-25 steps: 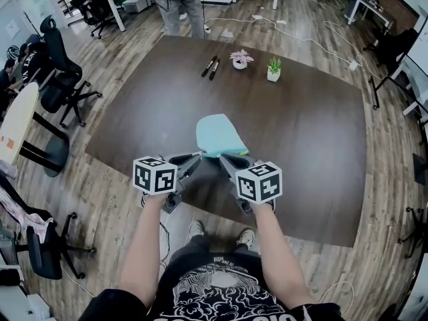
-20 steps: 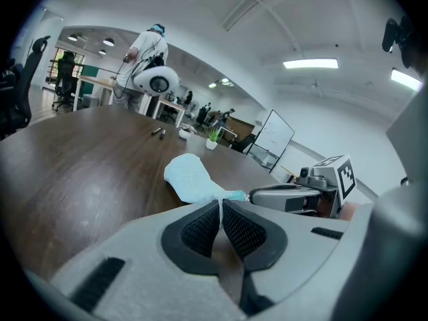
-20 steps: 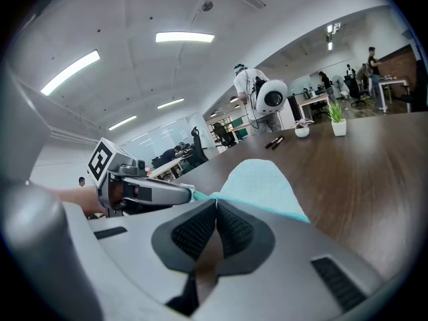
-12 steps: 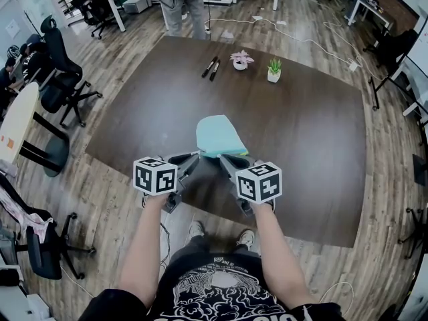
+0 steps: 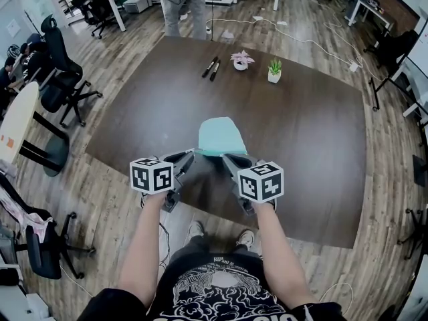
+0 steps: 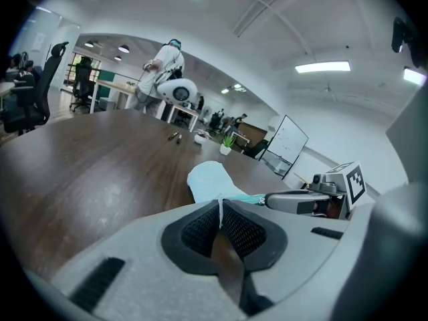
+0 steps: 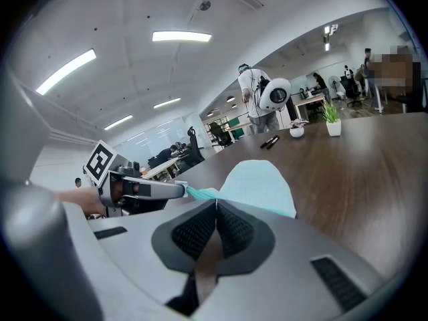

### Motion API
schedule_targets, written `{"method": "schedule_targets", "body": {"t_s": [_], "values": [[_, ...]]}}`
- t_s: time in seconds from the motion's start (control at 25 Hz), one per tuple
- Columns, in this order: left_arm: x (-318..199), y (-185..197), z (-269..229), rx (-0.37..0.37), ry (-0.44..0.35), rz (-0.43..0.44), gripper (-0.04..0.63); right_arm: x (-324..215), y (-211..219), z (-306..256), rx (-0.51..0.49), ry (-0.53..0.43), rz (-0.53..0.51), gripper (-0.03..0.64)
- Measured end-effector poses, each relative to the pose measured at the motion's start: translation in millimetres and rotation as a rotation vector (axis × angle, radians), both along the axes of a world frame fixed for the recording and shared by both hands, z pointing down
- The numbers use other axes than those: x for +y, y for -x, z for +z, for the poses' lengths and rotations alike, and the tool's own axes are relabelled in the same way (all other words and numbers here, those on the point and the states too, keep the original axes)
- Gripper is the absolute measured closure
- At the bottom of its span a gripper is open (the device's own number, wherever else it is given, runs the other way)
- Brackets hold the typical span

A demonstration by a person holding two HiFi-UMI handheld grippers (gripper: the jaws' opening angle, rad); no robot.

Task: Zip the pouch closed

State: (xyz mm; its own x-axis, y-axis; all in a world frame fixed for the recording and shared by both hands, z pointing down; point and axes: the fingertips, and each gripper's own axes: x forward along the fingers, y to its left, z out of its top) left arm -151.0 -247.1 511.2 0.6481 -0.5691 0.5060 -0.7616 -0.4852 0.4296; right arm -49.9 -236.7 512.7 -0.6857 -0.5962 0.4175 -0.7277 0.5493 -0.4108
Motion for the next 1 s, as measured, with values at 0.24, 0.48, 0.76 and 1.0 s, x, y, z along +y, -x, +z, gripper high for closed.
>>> {"method": "schedule_targets", "body": {"t_s": [0.24,0.48,0.76,1.0], "values": [[0.5,1.9,2.5,-0.005,0.0,-0.006,0.572,0.7,2.2,1.0,-0.001,0.003,-0.003,0.615],[-3.2,8.6,4.9,-0.024,-0.005,-0.036,0.572,-0.6,2.0,3.9,-0.001,0.005,0.0,0.615],[-4.8,12.6,7.6,-0.025,-0.003,-0.061,0.572,-2.2,-2.0,4.5,-0.002,0.007,0.007,0.615],[-3.6,14.4,8.4,-0.029,-0.005,-0.076,0.572,-1.6,-4.1,5.6,-0.004,0.009,0.016,0.615]]}}
